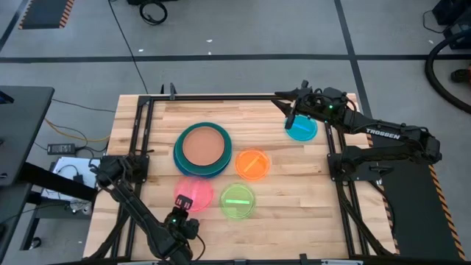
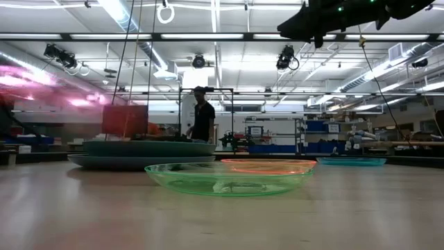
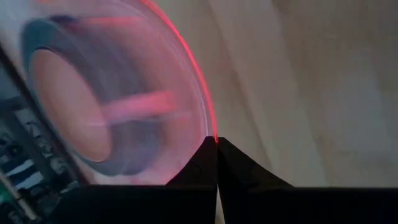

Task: Stack plastic plates
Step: Stack the transparent pink plate on the brown plate

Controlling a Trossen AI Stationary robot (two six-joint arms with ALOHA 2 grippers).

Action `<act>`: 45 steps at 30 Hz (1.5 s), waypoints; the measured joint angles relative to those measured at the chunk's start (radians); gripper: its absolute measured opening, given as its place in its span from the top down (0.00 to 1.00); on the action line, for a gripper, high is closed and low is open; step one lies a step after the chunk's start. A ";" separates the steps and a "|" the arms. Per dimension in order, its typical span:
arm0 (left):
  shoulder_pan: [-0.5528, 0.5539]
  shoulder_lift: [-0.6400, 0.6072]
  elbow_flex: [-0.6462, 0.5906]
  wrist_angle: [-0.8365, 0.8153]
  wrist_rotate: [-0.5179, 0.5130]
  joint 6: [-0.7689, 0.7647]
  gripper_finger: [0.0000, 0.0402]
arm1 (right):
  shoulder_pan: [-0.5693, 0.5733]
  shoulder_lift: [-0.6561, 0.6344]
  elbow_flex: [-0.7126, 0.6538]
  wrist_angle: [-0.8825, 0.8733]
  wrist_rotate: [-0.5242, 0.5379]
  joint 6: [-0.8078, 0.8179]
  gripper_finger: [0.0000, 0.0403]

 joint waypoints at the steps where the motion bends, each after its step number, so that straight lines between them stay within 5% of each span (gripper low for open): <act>1: 0.004 0.000 0.016 -0.016 -0.009 0.004 0.99 | 0.001 0.000 0.000 -0.005 0.000 0.001 0.61; 11: 0.037 -0.005 0.070 -0.096 -0.128 0.007 0.99 | 0.001 0.000 0.000 -0.015 -0.013 0.009 0.61; 22: 0.153 -0.052 -0.155 -0.081 -0.194 0.008 0.98 | 0.001 0.000 0.000 -0.015 -0.020 0.007 0.61; 37: 0.324 -0.351 -0.576 0.405 -0.246 0.306 0.98 | 0.001 0.000 0.000 -0.018 -0.026 0.008 0.61; 45: 0.460 -0.396 -0.716 0.610 -0.229 0.475 0.98 | 0.004 0.000 0.000 -0.040 -0.028 0.008 0.61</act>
